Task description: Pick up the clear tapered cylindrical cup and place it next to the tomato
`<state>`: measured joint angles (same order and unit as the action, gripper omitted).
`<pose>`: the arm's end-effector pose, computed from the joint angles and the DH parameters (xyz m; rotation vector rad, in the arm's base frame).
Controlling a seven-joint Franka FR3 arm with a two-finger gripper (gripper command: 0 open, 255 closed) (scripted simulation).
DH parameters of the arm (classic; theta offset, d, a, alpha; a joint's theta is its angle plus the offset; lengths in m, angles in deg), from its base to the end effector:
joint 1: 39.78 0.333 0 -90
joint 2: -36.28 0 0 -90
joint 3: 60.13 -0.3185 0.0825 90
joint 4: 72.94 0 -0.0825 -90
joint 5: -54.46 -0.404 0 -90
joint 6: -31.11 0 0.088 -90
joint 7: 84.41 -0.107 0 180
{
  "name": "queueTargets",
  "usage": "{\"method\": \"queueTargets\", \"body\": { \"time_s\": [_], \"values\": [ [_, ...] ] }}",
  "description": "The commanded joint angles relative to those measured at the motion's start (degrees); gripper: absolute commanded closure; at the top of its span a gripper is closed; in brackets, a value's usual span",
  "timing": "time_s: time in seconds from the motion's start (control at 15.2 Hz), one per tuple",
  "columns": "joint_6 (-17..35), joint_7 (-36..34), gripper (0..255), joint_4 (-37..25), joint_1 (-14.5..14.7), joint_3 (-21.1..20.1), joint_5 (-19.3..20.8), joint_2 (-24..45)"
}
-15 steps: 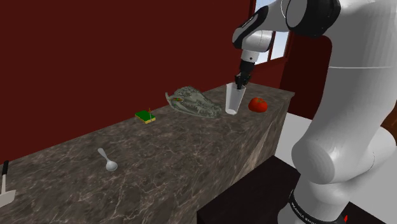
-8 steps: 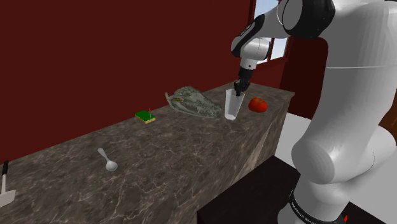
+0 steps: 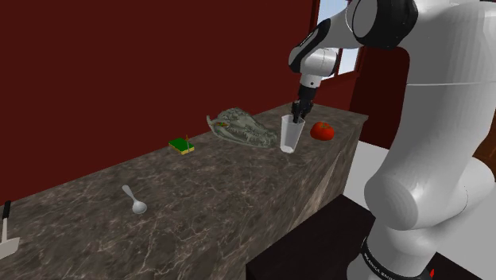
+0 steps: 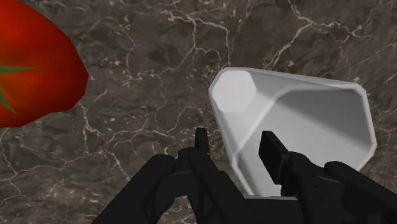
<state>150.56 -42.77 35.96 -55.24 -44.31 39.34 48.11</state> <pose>0.5413 -0.3059 0.3888 -2.9915 -0.0814 -0.1403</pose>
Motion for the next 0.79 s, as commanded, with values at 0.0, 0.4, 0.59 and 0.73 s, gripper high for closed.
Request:
{"method": "queueTargets", "body": {
  "time_s": [0.0,0.4,0.59,0.73],
  "values": [
    [0.0,0.0,0,-0.01,0.0,0.0,0.0,-0.01],
    [-3.39,-0.52,0,-2.11,-0.21,0.36,0.81,-1.37],
    [-6.5,-0.92,0,-4.28,-0.44,0.65,1.41,-2.35],
    [-6.5,-0.92,0,-4.28,-0.43,0.65,1.41,-2.35]
  ]
}}
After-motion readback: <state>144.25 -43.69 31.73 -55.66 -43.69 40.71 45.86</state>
